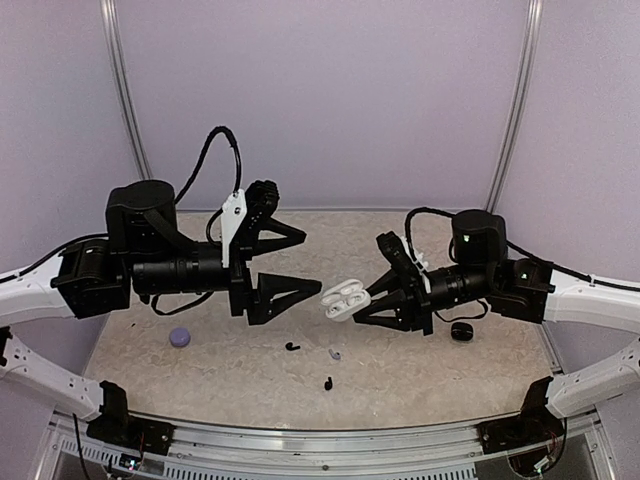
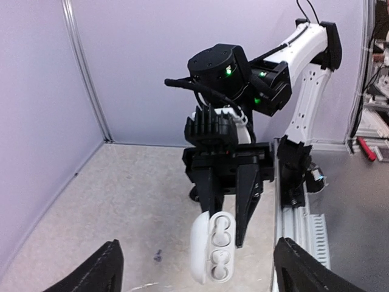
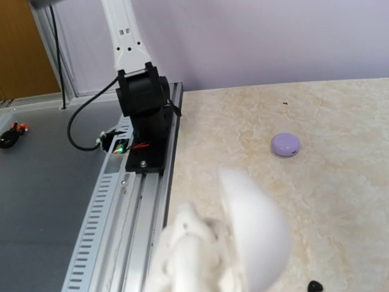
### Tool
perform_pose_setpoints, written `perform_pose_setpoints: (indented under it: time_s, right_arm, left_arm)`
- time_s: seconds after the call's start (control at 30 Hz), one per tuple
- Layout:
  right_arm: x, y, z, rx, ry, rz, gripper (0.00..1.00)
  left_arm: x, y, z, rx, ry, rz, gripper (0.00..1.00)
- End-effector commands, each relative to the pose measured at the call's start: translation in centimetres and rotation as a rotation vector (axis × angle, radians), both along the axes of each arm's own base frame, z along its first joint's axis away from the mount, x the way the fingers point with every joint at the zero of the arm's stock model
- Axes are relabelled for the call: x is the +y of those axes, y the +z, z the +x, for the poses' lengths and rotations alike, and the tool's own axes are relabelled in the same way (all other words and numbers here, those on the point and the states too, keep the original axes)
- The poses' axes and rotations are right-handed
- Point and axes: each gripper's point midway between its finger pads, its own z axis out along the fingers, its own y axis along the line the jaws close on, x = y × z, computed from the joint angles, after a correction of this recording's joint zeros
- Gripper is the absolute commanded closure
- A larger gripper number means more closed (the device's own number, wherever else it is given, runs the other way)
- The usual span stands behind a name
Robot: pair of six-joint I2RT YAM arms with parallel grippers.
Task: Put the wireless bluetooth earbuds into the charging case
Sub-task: Close the charging case with the earbuds inside.
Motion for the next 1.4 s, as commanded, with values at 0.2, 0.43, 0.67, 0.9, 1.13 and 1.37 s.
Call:
perform_pose_setpoints:
  time_s: [0.2,0.43,0.67,0.9,1.13,1.37]
  right_arm:
    - [0.1,2.7,-0.4,-0.032,0.022,0.073,1.0]
    - [0.2,3.2,-0.5,-0.028,0.029,0.08,1.0]
    - [0.2,3.3,-0.5,-0.03,0.025,0.084,1.0]
    - [0.2,2.9,-0.2,-0.028,0.013,0.078,1.0]
    - [0.2,3.0,-0.1,0.009,0.003,0.083,1.0]
    - [0.2,3.3,-0.3,0.045,0.008,0.094,1.0]
  left_arm:
    - [-0.1,-4.6,-0.1,0.078,-0.035,0.031,0.01]
    - [-1.7,-6.2,-0.2,0.084,-0.069,0.066,0.01]
    - [-3.3,-7.3,-1.6,0.057,-0.131,0.105,0.01]
    - [-3.1,-5.4,-4.1,-0.032,-0.191,0.045,0.01]
    - [-2.9,-5.4,-4.7,-0.08,-0.192,0.062,0.04]
    - [-3.6,-6.8,-4.1,-0.186,-0.098,0.159,0.13]
